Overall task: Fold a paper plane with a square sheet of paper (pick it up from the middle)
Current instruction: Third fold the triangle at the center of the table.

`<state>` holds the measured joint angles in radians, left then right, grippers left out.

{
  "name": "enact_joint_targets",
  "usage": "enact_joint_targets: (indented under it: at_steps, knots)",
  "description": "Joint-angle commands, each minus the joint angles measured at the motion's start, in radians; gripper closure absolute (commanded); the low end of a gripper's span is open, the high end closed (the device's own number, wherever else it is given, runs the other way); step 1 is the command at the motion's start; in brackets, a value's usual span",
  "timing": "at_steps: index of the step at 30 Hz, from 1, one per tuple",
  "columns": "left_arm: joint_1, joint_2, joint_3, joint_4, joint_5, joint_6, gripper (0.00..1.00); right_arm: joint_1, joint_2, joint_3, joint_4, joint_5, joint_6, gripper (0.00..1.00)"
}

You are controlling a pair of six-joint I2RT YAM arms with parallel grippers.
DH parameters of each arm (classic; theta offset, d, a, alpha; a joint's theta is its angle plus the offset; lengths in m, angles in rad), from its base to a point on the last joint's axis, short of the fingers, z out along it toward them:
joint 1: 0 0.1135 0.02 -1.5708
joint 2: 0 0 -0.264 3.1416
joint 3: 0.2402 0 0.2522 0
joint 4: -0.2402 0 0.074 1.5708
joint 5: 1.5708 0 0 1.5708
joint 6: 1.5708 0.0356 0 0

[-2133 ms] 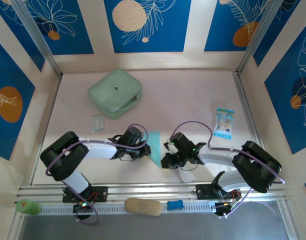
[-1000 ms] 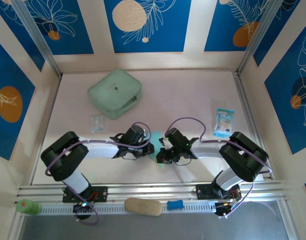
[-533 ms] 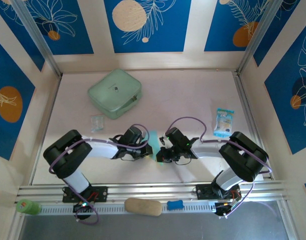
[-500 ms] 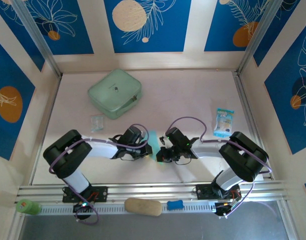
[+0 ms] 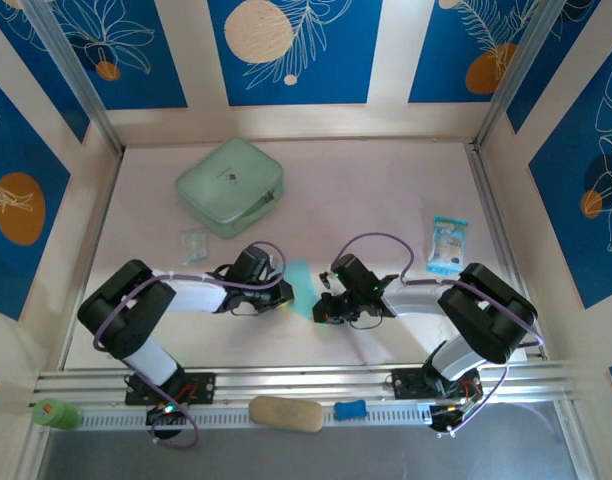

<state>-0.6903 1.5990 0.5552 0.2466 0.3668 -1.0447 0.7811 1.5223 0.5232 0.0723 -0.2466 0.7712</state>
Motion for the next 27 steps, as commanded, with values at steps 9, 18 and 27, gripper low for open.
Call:
enact_joint_targets:
  at_steps: [9, 18, 27]
  knots:
    - [0.091, -0.069, -0.077, -0.076, -0.087, 0.102, 0.89, -0.003, 0.030, -0.030, -0.097, 0.009, 0.008, 1.00]
    - [0.081, -0.215, -0.051, -0.070, -0.074, 0.084, 0.83, -0.027, 0.033, -0.032, -0.078, -0.017, 0.070, 1.00]
    - [-0.060, -0.115, 0.006, 0.029, -0.055, 0.005, 0.85, -0.057, 0.039, -0.044, -0.018, -0.031, 0.162, 1.00]
